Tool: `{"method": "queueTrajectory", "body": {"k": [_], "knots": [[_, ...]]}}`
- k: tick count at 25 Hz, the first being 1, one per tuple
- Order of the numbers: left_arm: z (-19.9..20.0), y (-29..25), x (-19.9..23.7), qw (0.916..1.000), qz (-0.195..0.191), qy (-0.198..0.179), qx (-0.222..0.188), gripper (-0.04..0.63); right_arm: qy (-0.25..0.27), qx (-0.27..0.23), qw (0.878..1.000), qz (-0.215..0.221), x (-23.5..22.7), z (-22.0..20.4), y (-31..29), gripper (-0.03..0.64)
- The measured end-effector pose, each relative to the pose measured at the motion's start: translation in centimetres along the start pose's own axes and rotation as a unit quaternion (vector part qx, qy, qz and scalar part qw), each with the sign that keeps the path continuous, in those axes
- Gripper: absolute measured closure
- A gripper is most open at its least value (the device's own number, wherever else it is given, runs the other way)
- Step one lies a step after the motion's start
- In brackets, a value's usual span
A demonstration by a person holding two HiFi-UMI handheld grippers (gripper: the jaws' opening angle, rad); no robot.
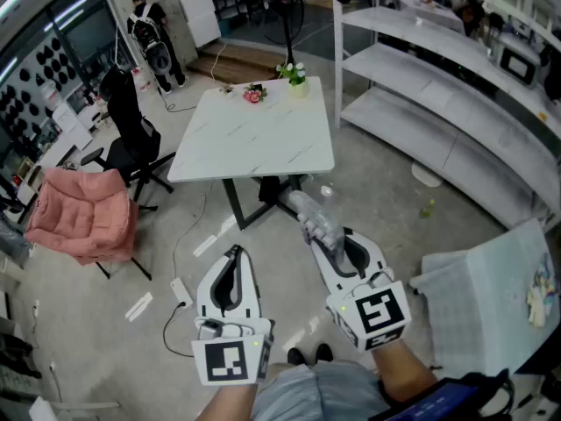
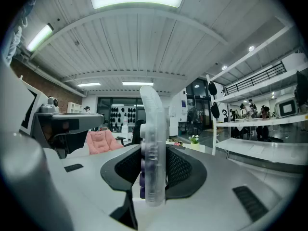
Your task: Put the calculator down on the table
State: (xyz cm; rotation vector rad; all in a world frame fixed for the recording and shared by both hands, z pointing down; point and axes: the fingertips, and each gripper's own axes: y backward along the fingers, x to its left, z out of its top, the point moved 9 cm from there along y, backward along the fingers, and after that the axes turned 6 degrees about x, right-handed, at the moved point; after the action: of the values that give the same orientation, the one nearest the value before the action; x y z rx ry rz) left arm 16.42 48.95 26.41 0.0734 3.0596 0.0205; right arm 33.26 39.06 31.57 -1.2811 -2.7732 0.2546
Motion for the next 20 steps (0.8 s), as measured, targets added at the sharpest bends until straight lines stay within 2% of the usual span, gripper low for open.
{"method": "queueTrajectory", "body": {"k": [9, 13, 20], "knots": [[-1.8, -0.2, 0.0, 0.9995, 0.008, 0.003, 0.029, 0.588, -0.011, -0.012, 1.0, 0.003, -1.0, 0.1, -0.2, 0.472], [-1.5, -0.7, 0.0, 0.9995, 0.015, 0.002, 0.029, 0.588, -0.012, -0.008, 1.0, 0.006, -1.5, 0.0, -0.7, 0.472], [-3.2, -2.2, 2.2, 0.9981, 0.032, 0.01, 0.052, 0.588, -0.014, 0.002, 1.0, 0.019, -1.7, -0.2, -3.8, 0.472]]}}
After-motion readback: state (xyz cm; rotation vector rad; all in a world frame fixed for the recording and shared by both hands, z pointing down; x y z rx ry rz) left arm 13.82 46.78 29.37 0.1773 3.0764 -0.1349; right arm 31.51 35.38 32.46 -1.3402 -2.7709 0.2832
